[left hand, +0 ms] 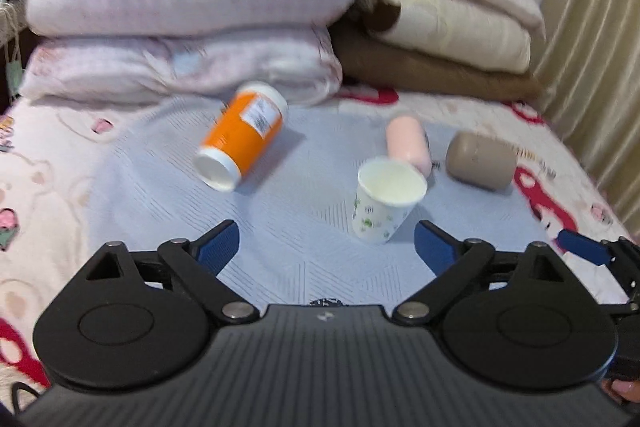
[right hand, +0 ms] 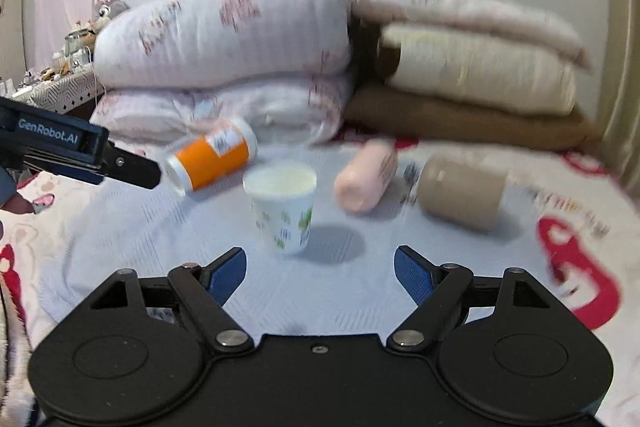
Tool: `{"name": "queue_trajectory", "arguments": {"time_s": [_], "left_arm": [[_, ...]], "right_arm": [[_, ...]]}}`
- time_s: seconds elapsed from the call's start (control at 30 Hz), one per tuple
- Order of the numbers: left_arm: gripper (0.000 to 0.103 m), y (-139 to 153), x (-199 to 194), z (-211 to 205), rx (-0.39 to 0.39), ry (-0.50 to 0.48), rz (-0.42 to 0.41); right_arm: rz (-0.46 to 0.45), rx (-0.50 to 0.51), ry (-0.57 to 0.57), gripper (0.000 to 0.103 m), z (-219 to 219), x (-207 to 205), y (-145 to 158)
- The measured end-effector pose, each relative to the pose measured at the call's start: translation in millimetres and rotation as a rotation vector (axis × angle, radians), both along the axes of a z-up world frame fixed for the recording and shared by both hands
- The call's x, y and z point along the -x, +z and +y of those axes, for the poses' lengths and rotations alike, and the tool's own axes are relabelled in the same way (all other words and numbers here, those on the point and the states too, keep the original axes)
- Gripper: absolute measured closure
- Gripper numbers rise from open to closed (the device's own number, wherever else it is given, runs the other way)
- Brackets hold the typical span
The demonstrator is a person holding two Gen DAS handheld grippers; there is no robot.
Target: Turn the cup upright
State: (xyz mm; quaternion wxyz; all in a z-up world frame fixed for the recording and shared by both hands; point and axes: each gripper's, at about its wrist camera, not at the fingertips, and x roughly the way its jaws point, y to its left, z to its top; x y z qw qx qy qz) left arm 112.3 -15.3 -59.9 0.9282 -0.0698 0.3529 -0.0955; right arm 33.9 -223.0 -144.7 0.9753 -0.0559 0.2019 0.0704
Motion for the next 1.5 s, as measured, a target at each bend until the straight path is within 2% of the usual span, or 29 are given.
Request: {"name": "queue_trajectory", "arguments": {"time_s": [0.1,0.23,0.37,0.5,0.67,0.77,0.87,0.97,1.1,1.27,1.5], "left_arm": [[0.004,27.3,13.9,8.4,0.009,-0.008,-0.016],[0.0,61.3,36.9,13.3,-0.027,0.002,-0.046],[0.0,86.9,62.0,15.8,-0.092,0.028,-0.045],[0.0,97.4,83.7,15.8,-0.167,0.051,-0.028],[0.0,96.5,105.2,23.8,-0.16,0.088,-0.019],[0.0,97.2,113.7,28.1,-0.15,0.094,-0.01],[0.0,101.7,125.1,28.7,-0.164,0.134,-0.044],[0.0,106.9,133.7,27.1,-0.183,0.13,-0.064],[0.0,106.8,137.6,24.9,-0.206,0.109,-0.049],[0.0,104.1,136.8,27.1,-0.184,0.104,-0.009],[0.0,105.5,140.0,25.9,-0.233,0.137,-0.03]], "right_arm": [[-0.037,0.02,-0.014,0.018,3.8,13.4,29.2],[-0.074,0.027,-0.026,0.018,7.7,31.5,64.1],[-0.109,0.012,-0.05,0.017,6.5,54.9,91.7],[-0.126,0.014,-0.098,0.012,4.5,80.9,110.1],[-0.104,0.034,-0.182,0.0,8.8,105.5,114.6],[-0.118,0.019,-0.229,0.0,11.3,120.4,115.0],[-0.11,0.006,-0.224,0.0,14.0,128.6,116.0],[-0.117,0.031,-0.239,0.0,21.0,135.0,117.4],[-0.102,0.025,-0.243,0.0,24.5,140.4,118.1],[-0.083,0.02,-0.256,0.0,24.8,143.1,116.2],[-0.079,0.021,-0.258,0.0,24.8,143.8,115.6]]}}
